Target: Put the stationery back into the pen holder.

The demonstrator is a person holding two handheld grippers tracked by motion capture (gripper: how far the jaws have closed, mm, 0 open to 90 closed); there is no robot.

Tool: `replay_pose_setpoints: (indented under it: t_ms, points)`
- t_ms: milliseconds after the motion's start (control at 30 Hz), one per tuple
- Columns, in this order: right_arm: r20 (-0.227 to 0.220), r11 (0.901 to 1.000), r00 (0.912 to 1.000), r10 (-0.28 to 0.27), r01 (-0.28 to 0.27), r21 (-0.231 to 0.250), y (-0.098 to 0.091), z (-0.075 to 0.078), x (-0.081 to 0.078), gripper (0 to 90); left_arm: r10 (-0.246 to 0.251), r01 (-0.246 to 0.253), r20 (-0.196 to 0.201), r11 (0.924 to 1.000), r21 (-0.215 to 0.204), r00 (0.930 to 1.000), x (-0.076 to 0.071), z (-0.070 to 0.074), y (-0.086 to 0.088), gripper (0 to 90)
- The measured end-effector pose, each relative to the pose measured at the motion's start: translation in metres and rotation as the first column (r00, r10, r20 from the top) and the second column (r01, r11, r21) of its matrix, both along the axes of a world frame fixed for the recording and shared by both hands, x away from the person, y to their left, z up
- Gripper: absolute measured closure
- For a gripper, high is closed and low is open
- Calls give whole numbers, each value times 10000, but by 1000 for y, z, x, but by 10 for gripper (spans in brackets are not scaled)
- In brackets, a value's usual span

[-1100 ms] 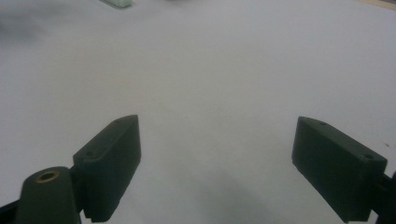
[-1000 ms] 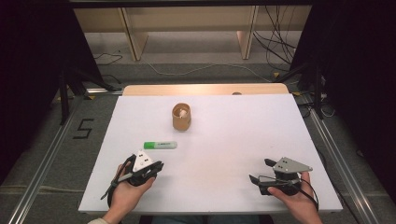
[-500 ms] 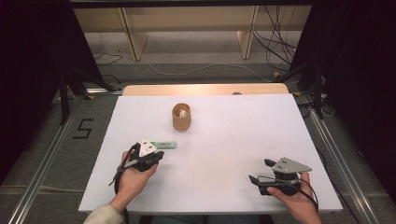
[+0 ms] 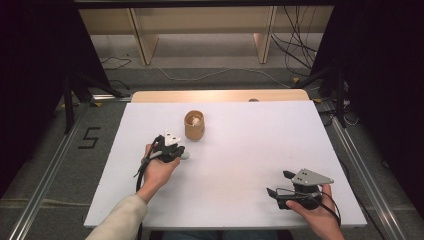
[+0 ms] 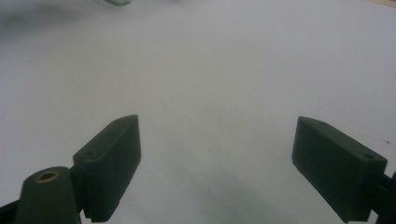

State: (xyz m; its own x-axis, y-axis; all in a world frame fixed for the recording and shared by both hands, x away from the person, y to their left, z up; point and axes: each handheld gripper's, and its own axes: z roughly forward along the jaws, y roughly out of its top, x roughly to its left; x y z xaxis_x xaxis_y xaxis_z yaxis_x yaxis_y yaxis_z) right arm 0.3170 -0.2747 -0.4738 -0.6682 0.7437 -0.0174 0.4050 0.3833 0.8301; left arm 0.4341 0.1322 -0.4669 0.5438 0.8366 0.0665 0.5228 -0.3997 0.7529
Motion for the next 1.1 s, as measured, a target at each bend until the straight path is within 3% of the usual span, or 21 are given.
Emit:
replay_pose_setpoints:
  t_ms: [333, 400, 1100]
  points:
    - [-12, 10000, 10000, 20, -20, 23, 0, -1, 0, 165, 173, -168, -253, 9996, 210, 9995, 21, -9, -17, 898]
    - [-10, 10000, 10000, 21, -21, 22, 0, -1, 0, 164, 241, -229, -305, 9990, 396, 9992, 23, -12, -17, 898]
    - [-45, 10000, 10000, 50, -50, -9, 0, -1, 1, 165, 671, -636, -623, 9963, 574, 9958, 31, -21, -16, 898]
